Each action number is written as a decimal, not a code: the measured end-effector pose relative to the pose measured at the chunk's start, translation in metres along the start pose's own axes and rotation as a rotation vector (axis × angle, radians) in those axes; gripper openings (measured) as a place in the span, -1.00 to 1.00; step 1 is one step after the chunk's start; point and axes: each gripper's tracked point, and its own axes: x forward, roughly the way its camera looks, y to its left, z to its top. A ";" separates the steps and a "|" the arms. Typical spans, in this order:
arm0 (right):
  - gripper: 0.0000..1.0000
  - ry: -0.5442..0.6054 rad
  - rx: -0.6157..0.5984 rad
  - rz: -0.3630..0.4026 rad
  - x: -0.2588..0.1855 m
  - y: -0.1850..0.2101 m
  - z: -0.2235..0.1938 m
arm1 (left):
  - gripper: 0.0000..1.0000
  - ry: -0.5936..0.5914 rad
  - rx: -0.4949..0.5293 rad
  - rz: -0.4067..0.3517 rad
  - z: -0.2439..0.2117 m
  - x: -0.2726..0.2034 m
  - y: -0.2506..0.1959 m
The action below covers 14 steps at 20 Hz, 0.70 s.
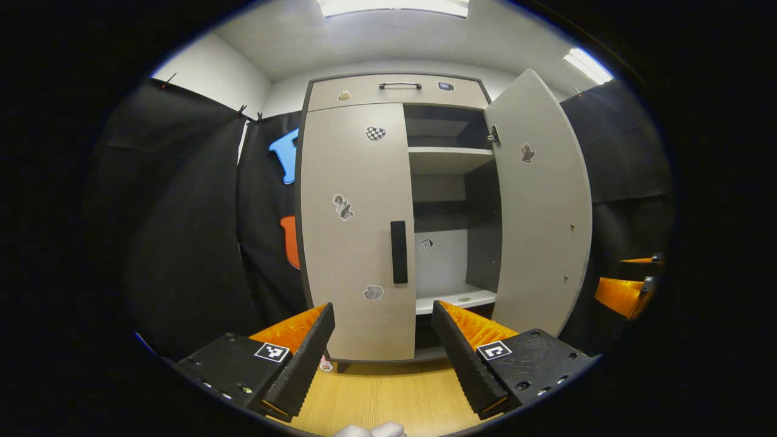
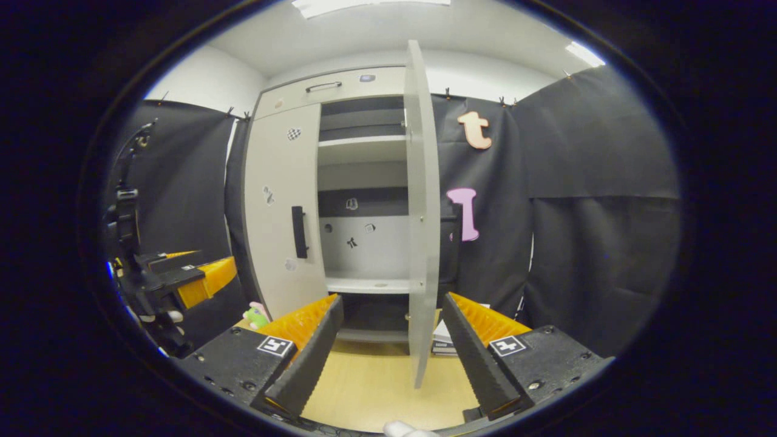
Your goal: Open the right door of the double-door shoe cabinet with the right hand, and open the left door with the left hand.
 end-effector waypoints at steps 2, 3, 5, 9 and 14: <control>1.00 0.011 -0.007 -0.003 0.000 0.003 -0.003 | 0.93 -0.008 0.007 -0.005 0.001 0.016 -0.001; 0.99 0.012 -0.009 -0.010 0.000 0.002 -0.003 | 0.93 -0.014 0.008 -0.006 0.003 0.026 -0.001; 1.00 0.010 -0.011 -0.027 0.001 -0.001 0.000 | 0.93 -0.012 -0.001 -0.016 0.003 0.051 -0.004; 1.00 0.004 -0.021 -0.072 0.002 -0.010 0.005 | 0.92 -0.035 -0.011 -0.030 0.014 0.110 -0.007; 1.00 0.009 -0.039 -0.126 0.006 -0.021 0.008 | 0.93 -0.055 -0.026 -0.053 0.026 0.176 -0.018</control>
